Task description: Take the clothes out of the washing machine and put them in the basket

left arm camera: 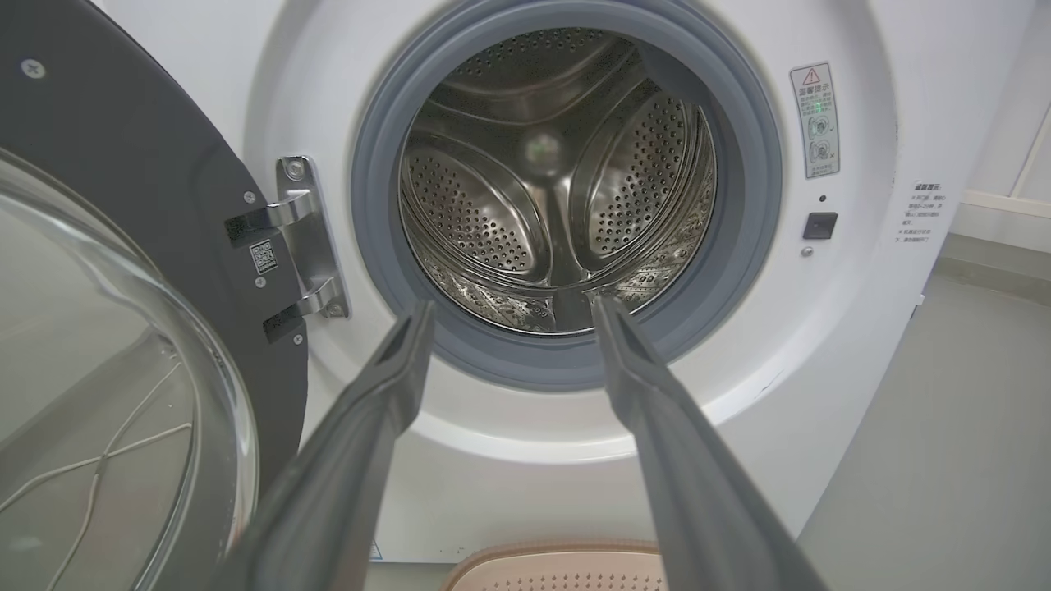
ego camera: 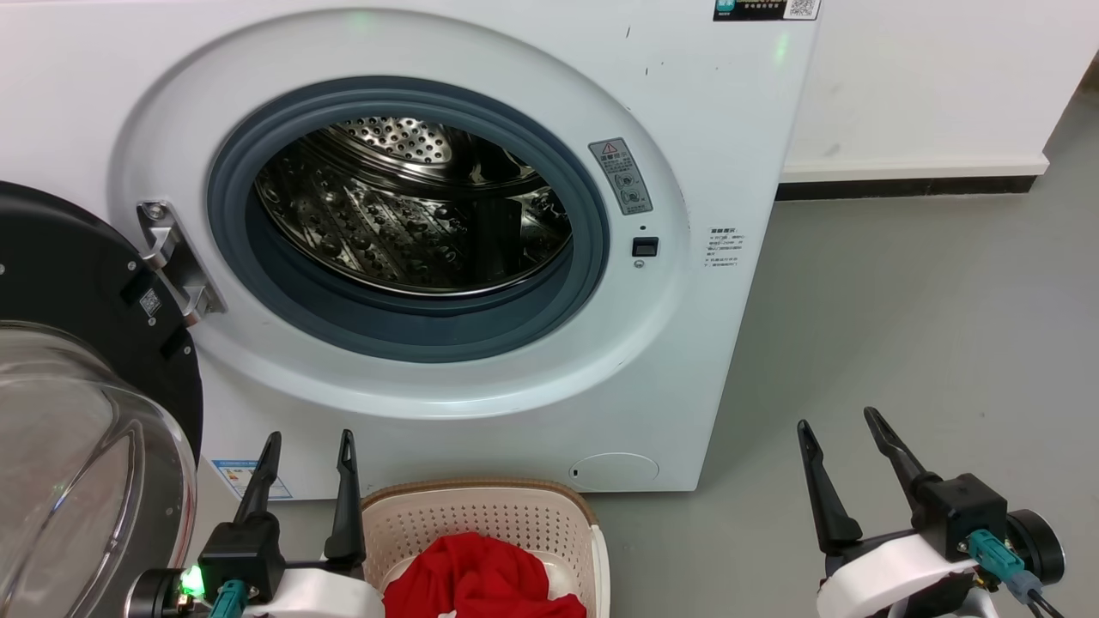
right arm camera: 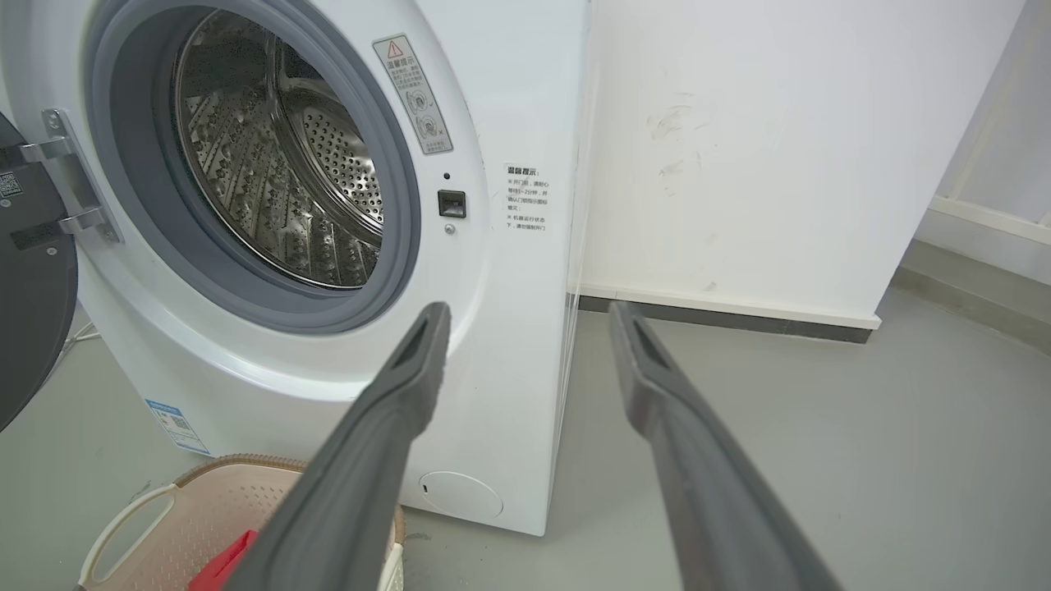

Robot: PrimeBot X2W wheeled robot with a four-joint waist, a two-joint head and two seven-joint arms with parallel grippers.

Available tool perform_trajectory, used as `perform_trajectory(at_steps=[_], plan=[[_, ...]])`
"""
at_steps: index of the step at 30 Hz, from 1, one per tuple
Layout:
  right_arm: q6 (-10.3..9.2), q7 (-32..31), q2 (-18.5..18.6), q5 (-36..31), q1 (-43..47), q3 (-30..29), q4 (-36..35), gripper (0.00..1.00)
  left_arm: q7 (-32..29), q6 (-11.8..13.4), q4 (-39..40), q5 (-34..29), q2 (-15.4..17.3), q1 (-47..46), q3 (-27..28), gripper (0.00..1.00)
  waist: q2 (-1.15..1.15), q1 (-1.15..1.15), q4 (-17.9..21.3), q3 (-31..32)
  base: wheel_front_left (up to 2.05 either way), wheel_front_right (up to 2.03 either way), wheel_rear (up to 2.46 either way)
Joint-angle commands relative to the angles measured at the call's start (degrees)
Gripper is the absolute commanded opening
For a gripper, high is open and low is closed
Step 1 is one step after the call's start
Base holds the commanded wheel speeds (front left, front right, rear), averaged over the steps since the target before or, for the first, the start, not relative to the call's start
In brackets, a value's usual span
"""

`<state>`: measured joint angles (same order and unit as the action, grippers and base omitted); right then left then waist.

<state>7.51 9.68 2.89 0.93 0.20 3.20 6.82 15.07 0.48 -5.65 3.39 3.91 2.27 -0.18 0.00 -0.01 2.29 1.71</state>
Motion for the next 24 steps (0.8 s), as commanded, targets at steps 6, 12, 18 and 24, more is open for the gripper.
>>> perform_trajectory(at_steps=[6,12,18,24], plan=[[-0.04,-0.18,-0.03,0.07,1.01,0.05,-0.44,1.0,0.13,-0.24,-0.55,0.25,0.23,0.68,-0.42,1.0,0.0,0.01,-0.43,-0.02,0.0,0.0,0.0],[-0.04,-0.42,-0.03,0.38,1.26,0.3,-0.6,1.0,0.13,0.15,-0.56,0.15,0.31,0.21,-0.91,1.0,0.0,0.01,-0.58,-0.21,0.0,0.0,0.0],[0.0,-0.41,0.0,0.55,1.06,0.31,-0.41,0.0,0.01,-0.07,-0.63,0.42,0.5,-0.06,-1.07,0.0,0.0,0.01,-0.7,-0.21,0.0,0.0,0.0],[0.0,-0.78,0.14,6.39,1.42,0.32,0.06,0.0,-2.03,-0.54,-2.75,5.57,0.34,-1.18,0.16,0.0,0.0,0.01,-0.77,-0.27,0.0,0.0,0.0]])
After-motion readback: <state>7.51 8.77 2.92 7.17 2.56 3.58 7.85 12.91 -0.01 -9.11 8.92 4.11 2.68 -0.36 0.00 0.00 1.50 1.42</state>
